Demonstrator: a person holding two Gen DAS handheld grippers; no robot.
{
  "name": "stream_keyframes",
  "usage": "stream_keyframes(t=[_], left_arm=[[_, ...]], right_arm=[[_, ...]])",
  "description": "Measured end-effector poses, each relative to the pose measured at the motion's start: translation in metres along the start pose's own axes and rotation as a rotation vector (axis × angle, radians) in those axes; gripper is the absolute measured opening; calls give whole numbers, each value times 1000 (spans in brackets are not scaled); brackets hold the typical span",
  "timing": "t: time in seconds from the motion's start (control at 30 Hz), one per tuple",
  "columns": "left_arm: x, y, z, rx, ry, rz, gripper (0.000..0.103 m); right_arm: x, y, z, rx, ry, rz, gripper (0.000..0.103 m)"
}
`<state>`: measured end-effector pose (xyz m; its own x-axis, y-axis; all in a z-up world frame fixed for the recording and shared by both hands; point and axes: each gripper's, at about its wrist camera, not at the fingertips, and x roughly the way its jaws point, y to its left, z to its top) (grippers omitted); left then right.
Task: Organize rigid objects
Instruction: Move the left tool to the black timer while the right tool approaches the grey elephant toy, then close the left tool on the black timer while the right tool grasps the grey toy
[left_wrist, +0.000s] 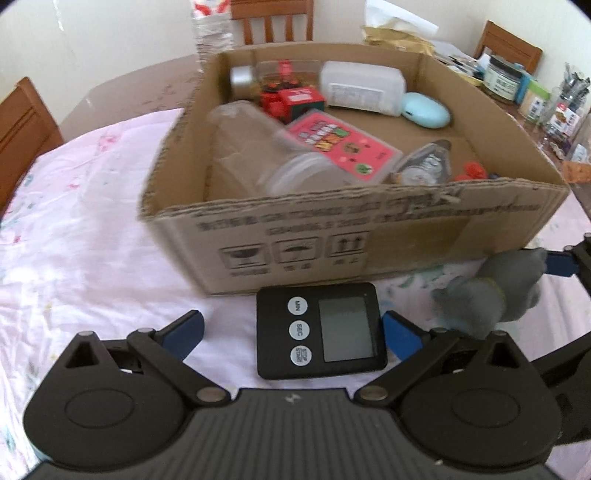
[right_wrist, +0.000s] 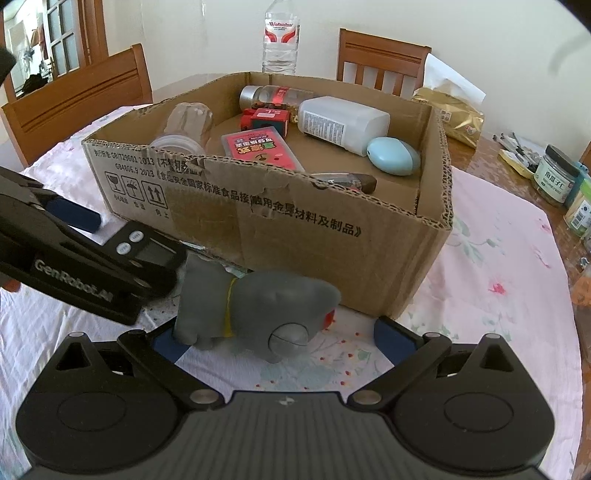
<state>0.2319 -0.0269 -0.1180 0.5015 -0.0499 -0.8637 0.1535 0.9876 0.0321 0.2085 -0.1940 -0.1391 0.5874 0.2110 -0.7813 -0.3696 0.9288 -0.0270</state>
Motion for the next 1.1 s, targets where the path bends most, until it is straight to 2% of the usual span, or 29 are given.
stream_keyframes(t=[0.13, 0.2, 0.27, 0.37, 0.67, 0.83, 1.1], left_arm=[[-2, 3, -3, 16, -10, -9, 100], [-4, 1, -3, 23, -22, -27, 93], [-7, -2, -2, 23, -30, -50, 79], [-10, -7, -2, 30, -32, -53, 70], [-12, 6, -7, 20, -23, -44, 70], [-13, 14, -9, 9, -20, -38, 70], [-14, 17, -11, 0, -26, -33, 70]], right_arm=[[0, 0, -1, 1, -7, 0, 103], [-1, 0, -3, 3, -13, -1, 103], [-1, 0, -3, 6, -18, -3, 103], [-1, 1, -3, 9, -17, -5, 103], [0, 4, 2, 25, 15, -17, 103], [2, 16, 7, -1, 34, 6, 102], [-5, 19, 17, 18, 30, -11, 86]])
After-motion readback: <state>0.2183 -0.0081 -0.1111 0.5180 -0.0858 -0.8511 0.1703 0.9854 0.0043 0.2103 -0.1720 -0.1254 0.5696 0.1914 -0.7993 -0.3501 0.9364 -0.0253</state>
